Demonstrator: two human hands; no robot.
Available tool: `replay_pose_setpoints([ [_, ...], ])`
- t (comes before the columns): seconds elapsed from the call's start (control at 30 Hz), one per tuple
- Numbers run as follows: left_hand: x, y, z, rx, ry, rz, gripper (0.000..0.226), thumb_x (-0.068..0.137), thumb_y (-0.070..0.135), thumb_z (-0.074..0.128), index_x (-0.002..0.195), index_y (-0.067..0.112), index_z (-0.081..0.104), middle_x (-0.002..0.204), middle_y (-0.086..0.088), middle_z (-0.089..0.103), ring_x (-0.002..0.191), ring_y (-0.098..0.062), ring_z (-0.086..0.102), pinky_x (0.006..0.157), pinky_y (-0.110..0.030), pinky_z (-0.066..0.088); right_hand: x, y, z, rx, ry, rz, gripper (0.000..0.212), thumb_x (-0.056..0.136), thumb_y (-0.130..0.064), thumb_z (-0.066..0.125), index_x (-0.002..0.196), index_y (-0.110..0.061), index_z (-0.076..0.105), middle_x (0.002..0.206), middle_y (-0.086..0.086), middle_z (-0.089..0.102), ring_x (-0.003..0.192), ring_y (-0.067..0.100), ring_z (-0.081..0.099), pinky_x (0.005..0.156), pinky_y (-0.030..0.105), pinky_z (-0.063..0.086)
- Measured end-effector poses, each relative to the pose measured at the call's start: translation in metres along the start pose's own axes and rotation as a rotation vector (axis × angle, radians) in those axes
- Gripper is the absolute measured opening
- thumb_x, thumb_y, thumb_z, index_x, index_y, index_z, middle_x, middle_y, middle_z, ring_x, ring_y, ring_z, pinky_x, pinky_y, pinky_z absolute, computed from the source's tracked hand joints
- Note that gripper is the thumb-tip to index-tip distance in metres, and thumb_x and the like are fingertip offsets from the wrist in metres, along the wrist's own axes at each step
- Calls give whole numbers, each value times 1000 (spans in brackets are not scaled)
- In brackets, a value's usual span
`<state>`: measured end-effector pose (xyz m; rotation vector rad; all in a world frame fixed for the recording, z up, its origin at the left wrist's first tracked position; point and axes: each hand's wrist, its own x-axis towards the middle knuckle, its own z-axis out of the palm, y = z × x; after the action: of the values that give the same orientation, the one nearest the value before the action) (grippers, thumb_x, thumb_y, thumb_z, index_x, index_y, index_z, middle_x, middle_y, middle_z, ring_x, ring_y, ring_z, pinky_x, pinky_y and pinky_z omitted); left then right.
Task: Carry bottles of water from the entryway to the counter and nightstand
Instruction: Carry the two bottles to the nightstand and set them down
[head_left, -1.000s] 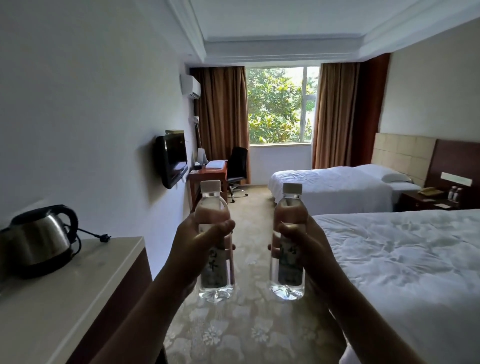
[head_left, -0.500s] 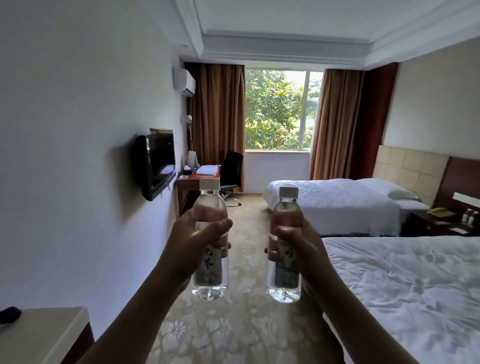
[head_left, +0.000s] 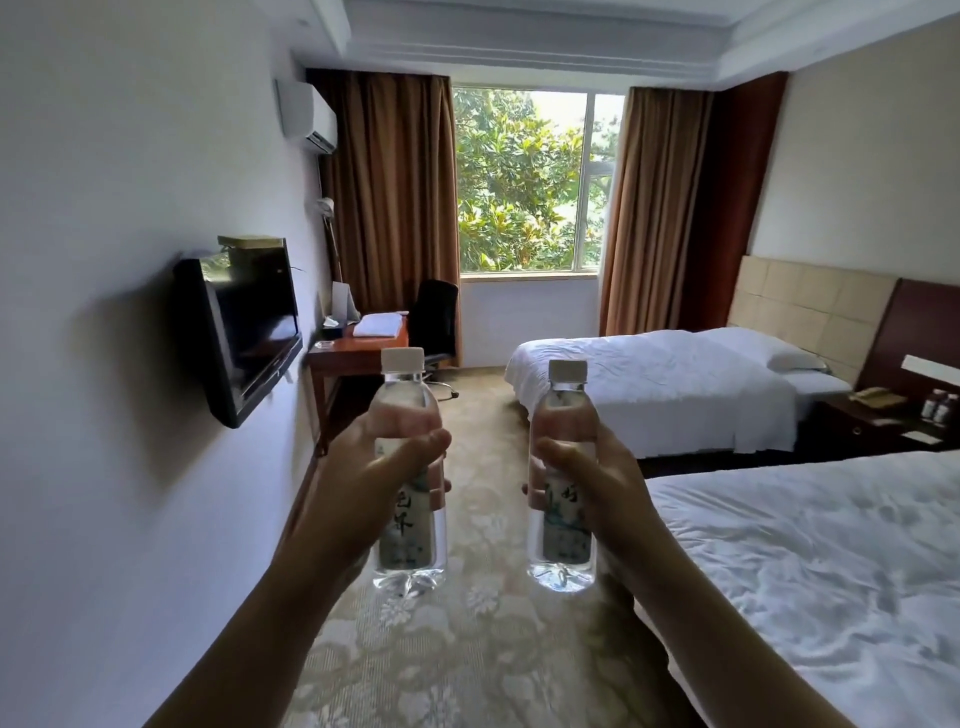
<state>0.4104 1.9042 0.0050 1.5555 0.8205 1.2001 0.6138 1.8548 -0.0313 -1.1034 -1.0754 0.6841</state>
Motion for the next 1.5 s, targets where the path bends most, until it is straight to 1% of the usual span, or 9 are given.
replay_pose_setpoints([
  [0.17, 106, -52, 14, 16, 19, -6, 24, 68, 37, 68, 88, 26, 63, 98, -17, 69, 68, -22, 74, 52, -22, 56, 107, 59, -5, 0, -20, -9, 26, 77, -34, 68, 101, -23, 64, 85, 7, 70, 73, 23, 72, 64, 36, 61],
  [0.3, 207, -92, 31, 58, 27, 6, 15, 81, 27, 74, 92, 23, 65, 98, -19, 69, 69, -24, 75, 54, -22, 56, 211, 102, -13, 5, -26, -58, 27, 74, -40, 71, 97, -27, 66, 87, 9, 71, 78, 31, 71, 71, 44, 62],
  [0.53, 377, -126, 56, 54, 40, 33, 11, 85, 21, 72, 93, 20, 66, 95, -19, 69, 68, -22, 74, 58, -26, 59, 381, 140, -20, 6, -45, -101, 17, 73, -39, 70, 88, -33, 66, 83, 2, 72, 75, 24, 73, 64, 30, 60],
  [0.63, 443, -141, 63, 45, 30, 40, 17, 85, 24, 72, 100, 19, 64, 91, -15, 70, 66, -20, 74, 54, -20, 55, 439, 153, -20, 13, -42, -92, 25, 69, -42, 72, 90, -30, 67, 82, 4, 72, 74, 26, 73, 63, 30, 59],
  [0.77, 530, -174, 73, 3, 12, 40, 28, 80, 24, 76, 103, 14, 64, 88, -12, 71, 66, -21, 73, 56, -26, 56, 519, 185, -22, -10, -17, -94, 17, 74, -34, 70, 91, -30, 68, 85, 8, 72, 76, 27, 72, 64, 31, 58],
  [1.0, 709, -262, 80, -9, -41, 66, 49, 63, 39, 78, 102, 13, 64, 86, -18, 71, 65, -24, 74, 56, -27, 57, 680, 258, -10, -140, 25, -130, 29, 68, -48, 70, 93, -35, 67, 92, 2, 73, 85, 21, 73, 76, 39, 61],
  [1.23, 910, -305, 95, -35, -124, 86, 54, 53, 49, 80, 96, 20, 65, 89, -12, 72, 70, -27, 75, 57, -25, 58, 863, 304, 4, -227, 93, -137, 22, 77, -41, 68, 98, -38, 64, 97, -6, 72, 93, 14, 71, 84, 38, 60],
  [1.4, 1017, -332, 125, -79, -177, 31, 54, 50, 53, 79, 94, 26, 67, 92, -13, 73, 82, -35, 74, 74, -47, 60, 955, 326, -19, -237, 143, -127, 21, 77, -43, 66, 94, -55, 61, 100, -16, 70, 99, 7, 69, 85, 30, 59],
  [1.5, 1068, -346, 157, -120, -212, 19, 38, 52, 49, 81, 86, 37, 70, 87, -9, 75, 82, -34, 74, 73, -46, 60, 999, 342, -47, -240, 195, -133, 17, 79, -41, 67, 90, -54, 63, 97, -13, 70, 97, 12, 70, 84, 31, 60],
])
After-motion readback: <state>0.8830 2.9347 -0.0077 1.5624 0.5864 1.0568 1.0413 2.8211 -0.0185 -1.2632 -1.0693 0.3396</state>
